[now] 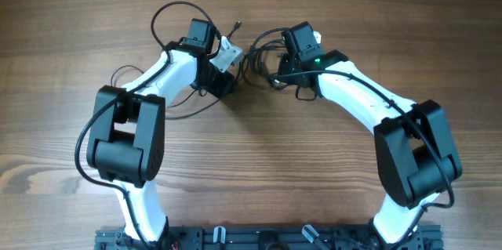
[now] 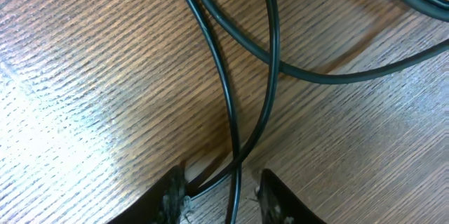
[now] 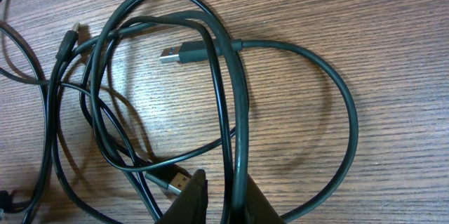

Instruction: Untangle cables

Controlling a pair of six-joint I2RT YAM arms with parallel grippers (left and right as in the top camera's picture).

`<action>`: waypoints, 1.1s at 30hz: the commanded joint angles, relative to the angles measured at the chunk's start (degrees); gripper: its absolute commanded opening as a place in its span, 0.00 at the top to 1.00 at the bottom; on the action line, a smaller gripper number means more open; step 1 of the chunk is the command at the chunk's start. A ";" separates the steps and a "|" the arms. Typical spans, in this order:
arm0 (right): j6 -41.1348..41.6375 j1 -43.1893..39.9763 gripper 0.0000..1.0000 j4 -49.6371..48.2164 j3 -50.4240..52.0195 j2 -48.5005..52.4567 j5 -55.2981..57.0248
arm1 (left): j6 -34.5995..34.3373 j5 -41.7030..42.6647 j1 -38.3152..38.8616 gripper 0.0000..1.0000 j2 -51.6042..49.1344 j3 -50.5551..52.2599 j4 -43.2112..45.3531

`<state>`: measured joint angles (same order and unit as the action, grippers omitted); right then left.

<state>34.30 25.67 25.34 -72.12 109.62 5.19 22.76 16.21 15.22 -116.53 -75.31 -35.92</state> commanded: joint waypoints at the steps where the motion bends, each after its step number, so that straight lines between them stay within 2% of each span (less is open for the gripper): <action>1: 0.31 -0.17 0.85 -0.31 0.24 1.29 0.76 | -1.36 -2.82 2.34 0.62 -1.40 2.25 -0.87; 5: 0.39 -0.17 0.86 -0.26 0.24 1.29 0.74 | -4.24 -13.31 5.55 0.65 -1.40 2.25 0.79; 9: 0.42 -0.17 0.86 -0.26 0.24 1.29 -0.76 | -6.82 -13.33 6.32 0.73 -1.75 2.25 2.34; 14: 0.39 -0.17 0.86 -0.24 0.24 1.29 -1.20 | -6.82 -13.31 5.92 0.86 -3.39 2.25 2.36; 16: 0.39 -0.17 0.86 -0.24 0.24 1.29 -1.20 | -7.02 -13.33 5.75 0.96 -4.52 2.25 2.29; 18: 0.39 -0.17 0.86 -0.24 0.24 1.29 -1.20 | -7.96 -13.40 5.70 0.96 -4.76 2.25 2.16; 21: 0.39 -0.17 0.86 -0.24 0.24 1.29 -1.20 | -13.29 -17.11 3.98 0.96 -2.99 2.10 2.14; 28: 0.39 -0.17 0.86 -0.31 0.24 1.29 -1.18 | -23.28 -18.45 -9.57 0.96 13.51 -0.28 3.54; 33: 0.39 -0.17 0.87 -0.48 0.24 1.29 -1.16 | -23.30 -18.49 -16.76 0.96 29.05 -0.85 15.30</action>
<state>34.30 25.67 25.17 -72.12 109.62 4.51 1.32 -1.85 1.15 -97.03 -74.76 -26.04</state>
